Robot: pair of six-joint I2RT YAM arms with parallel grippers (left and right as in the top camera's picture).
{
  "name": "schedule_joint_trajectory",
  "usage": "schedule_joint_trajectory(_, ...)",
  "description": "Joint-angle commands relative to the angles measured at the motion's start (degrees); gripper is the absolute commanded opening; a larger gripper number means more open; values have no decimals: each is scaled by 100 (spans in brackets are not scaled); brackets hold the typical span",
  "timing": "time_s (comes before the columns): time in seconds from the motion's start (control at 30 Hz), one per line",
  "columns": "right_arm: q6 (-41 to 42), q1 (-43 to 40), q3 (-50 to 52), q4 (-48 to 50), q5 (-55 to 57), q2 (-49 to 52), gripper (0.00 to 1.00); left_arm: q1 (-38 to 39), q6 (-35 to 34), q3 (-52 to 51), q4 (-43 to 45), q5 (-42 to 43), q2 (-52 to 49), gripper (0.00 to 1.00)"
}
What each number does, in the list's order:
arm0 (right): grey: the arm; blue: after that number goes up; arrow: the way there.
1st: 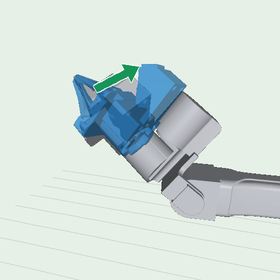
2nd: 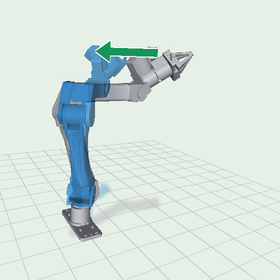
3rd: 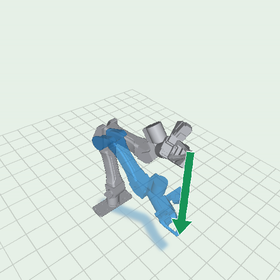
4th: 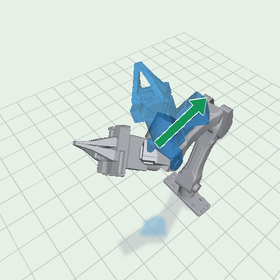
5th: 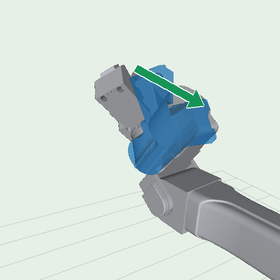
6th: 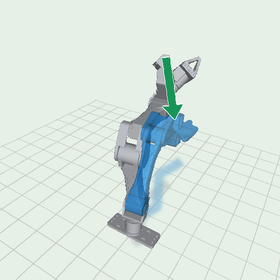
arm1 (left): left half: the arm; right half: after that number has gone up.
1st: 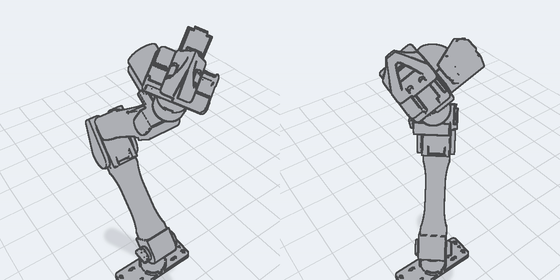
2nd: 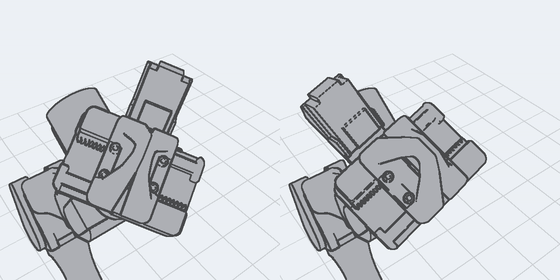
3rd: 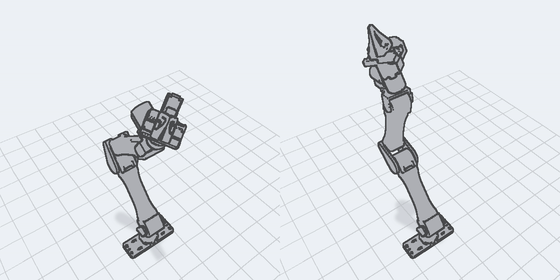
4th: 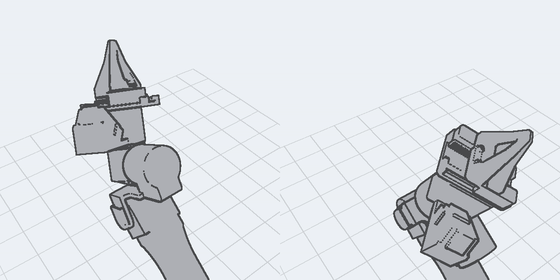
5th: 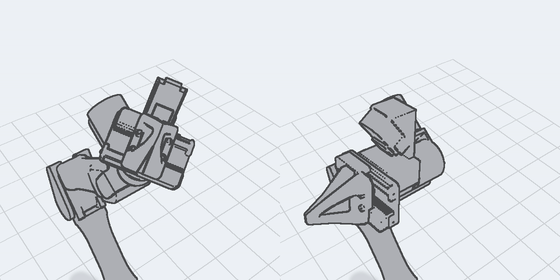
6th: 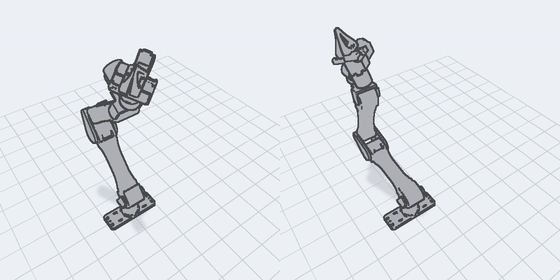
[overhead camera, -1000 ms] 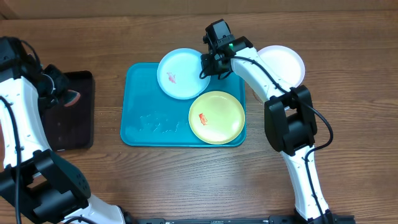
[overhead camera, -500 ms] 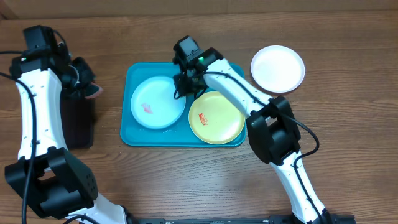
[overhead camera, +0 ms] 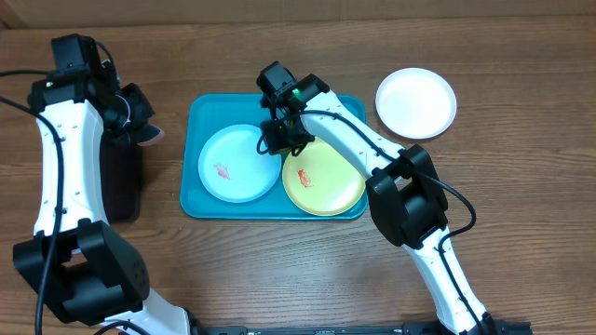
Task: Clean dirty plates on tray and stack at the side
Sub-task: 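Move right gripper to the light blue plate rim and pull it toward center, then scrub the light blue plate with the sponge in the left gripper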
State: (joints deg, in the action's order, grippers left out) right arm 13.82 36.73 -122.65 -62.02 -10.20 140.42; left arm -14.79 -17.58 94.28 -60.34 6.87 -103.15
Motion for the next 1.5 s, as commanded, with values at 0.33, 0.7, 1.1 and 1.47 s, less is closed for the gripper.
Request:
schedule_joint_trajectory(0.33,640,-201,46,664,997,44,4,715,304,28,-79,66,-61,4)
schedule_joint_trajectory(0.7,640,-267,385,732,382,175,4,1128,243,-55,254,339,-68,4)
schedule_joint_trajectory(1.1,920,-236,437,798,319,175,4,1904,-424,-1672,2671,629,-70,4)
schedule_joint_trajectory(1.47,914,-234,437,732,321,175,4,2144,-442,-1611,2855,525,-726,4)
